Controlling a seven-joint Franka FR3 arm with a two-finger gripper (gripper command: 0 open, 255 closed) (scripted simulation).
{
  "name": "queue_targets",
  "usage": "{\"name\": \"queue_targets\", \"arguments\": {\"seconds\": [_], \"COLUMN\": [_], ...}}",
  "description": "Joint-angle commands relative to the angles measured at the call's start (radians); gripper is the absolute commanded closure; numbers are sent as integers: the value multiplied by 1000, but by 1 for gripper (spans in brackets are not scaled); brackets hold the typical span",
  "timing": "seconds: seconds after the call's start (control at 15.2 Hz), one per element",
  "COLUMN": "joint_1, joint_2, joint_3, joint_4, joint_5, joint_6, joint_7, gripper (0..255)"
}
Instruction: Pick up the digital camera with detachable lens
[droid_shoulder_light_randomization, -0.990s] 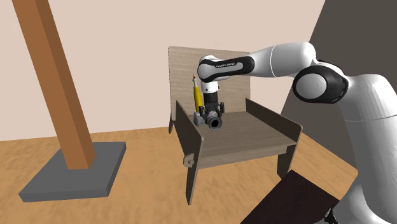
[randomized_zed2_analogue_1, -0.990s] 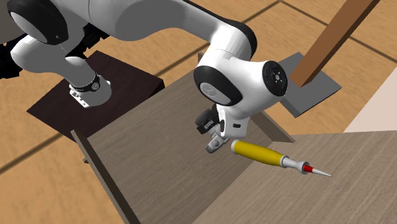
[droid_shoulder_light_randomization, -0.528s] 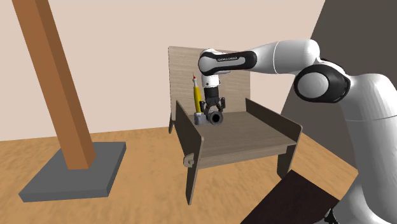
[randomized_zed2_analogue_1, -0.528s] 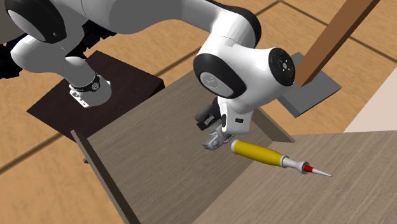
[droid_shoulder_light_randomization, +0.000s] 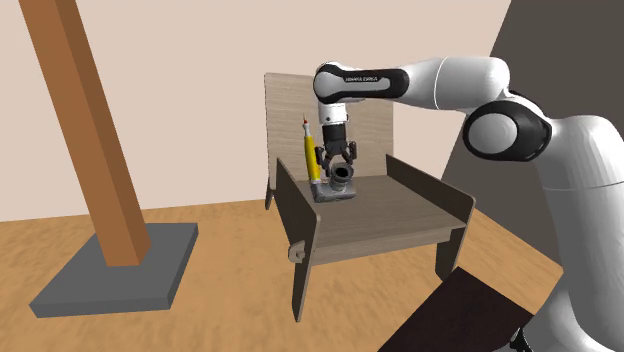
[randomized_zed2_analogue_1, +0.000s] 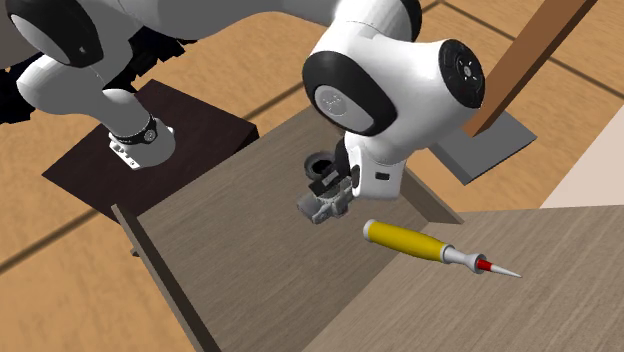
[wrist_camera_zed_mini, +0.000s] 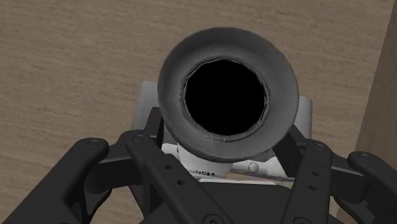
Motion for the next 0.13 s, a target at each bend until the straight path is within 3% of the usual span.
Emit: {"name": "queue_targets", "arguments": {"seconds": [0.0,0.07], "joint_1": [1,1], "joint_2": [0,1], "joint_3": [0,0], "joint_4": [18,19], "joint_5": [0,0], "joint_6": [-18,-18], "joint_7": [1,1], "gripper": [255,255]}}
